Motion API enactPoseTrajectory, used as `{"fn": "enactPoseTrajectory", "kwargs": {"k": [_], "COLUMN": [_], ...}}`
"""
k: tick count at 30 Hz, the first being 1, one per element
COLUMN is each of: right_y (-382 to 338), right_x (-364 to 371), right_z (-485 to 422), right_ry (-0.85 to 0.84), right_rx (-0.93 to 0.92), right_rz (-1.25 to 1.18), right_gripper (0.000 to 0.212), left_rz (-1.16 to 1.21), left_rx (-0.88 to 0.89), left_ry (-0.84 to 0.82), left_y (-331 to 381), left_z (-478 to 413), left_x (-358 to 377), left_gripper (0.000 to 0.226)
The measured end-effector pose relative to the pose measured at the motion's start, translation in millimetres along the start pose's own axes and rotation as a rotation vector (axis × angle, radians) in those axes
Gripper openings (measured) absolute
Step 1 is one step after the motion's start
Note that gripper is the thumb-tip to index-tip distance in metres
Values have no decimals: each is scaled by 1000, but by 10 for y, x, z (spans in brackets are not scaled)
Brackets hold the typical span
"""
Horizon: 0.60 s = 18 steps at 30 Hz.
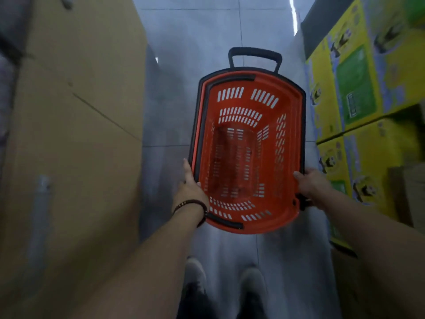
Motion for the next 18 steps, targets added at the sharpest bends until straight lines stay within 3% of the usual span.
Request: {"fn": "enactPoseTrajectory", "kwargs": {"k": [5,9,18], "right_y": [-392,-1172,-2194], "right_x": [-249,-622,-1136], "right_z": [-839,-992,-1879], "right_ry": [-14,30,-33], "right_rx": [-35,-38,-137], "right_rz": [-40,-25,114], "right_gripper": [50,40,48], "left_rz": [15,53,118], "left_rx": [-19,-64,-128], "left_ry": [21,42,43], "left_y": [572,1104,2021], "left_z": [-449,-757,-1444], "left_x": [-217,-420,-919], "left_gripper": [86,86,86]}}
Point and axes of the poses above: each hand's wrist, its own z-axis away from the middle knuckle, its own x-axis out of the palm, y = z × x, the point moved 2 cm from there along -z, towards the middle knuckle, and after that the axes turned 9 degrees about -z, right-handed, at the moved point
